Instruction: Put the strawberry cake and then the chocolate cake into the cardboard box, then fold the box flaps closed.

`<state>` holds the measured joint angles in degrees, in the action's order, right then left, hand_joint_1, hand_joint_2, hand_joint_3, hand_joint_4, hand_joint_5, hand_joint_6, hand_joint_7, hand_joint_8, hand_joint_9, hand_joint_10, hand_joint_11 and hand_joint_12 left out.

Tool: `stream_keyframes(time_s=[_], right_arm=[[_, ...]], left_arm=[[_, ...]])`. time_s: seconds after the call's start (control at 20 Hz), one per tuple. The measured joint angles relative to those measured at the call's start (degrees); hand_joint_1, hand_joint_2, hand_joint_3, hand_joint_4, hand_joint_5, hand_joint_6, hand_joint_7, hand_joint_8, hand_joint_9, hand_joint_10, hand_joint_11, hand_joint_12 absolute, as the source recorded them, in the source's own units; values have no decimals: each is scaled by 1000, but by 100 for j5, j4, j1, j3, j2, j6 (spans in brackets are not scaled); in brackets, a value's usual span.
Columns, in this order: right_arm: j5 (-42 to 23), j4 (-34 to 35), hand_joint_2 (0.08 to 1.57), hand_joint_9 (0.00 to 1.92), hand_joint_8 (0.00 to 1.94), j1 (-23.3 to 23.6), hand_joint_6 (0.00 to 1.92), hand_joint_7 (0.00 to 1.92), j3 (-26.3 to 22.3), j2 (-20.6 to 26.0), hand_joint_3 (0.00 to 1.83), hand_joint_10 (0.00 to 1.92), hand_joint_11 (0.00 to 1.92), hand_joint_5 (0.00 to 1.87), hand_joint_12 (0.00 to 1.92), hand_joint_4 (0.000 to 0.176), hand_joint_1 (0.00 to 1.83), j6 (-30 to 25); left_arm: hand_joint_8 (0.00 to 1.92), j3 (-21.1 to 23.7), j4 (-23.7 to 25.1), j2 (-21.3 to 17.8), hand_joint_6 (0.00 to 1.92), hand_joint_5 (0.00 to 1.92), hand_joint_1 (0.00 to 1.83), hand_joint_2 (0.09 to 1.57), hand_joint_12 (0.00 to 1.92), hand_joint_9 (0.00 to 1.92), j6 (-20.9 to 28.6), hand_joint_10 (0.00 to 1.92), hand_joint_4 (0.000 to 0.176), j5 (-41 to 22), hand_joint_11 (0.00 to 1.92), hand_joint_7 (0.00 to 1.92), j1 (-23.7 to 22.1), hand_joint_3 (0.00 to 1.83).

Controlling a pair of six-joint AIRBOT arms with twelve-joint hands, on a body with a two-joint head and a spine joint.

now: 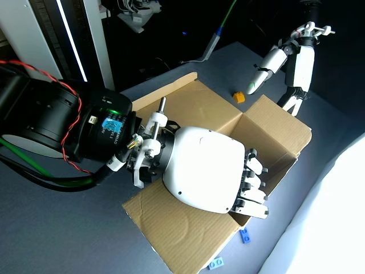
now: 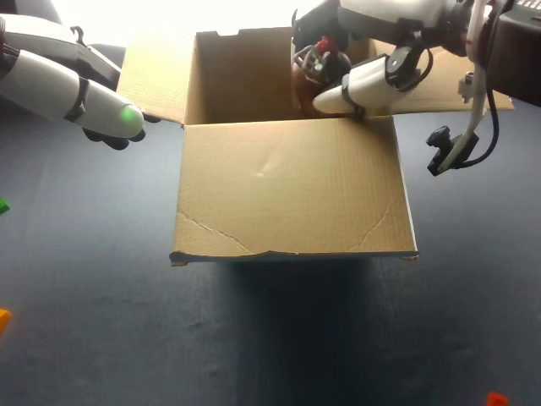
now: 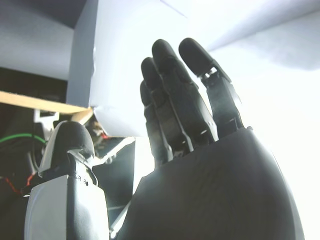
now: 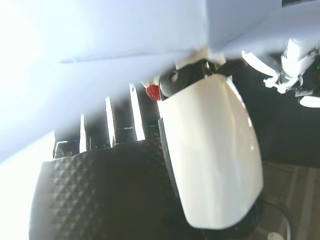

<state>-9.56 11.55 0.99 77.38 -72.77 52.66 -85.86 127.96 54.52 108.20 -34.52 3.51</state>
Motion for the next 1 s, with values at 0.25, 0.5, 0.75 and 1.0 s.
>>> stream_keyframes(time_s=[0.25,0.5,0.75,1.0], right_arm=[[-70,0,1013,134,1,2,58,249,0,-11,0,708,0,107,1430,0,429,-7],[-59,0,992,146,4,31,7,208,0,-9,0,551,0,81,1344,0,331,-7],[-37,-348,1005,139,3,280,11,210,-262,374,4,538,0,98,1342,0,352,-26],[181,-323,1139,243,37,710,89,468,-313,693,14,625,0,363,1425,0,157,-267]], left_arm=[[6,-2,2,0,7,585,557,1130,1217,775,61,6,0,9,251,743,0,0],[1,-20,-50,0,2,577,570,1126,1194,764,133,1,1,22,248,733,0,0],[0,-188,-68,0,0,575,567,1128,1184,766,455,2,10,28,249,730,-90,0],[6,-271,2,0,10,602,435,1162,1198,782,750,8,0,24,255,746,-254,12]])
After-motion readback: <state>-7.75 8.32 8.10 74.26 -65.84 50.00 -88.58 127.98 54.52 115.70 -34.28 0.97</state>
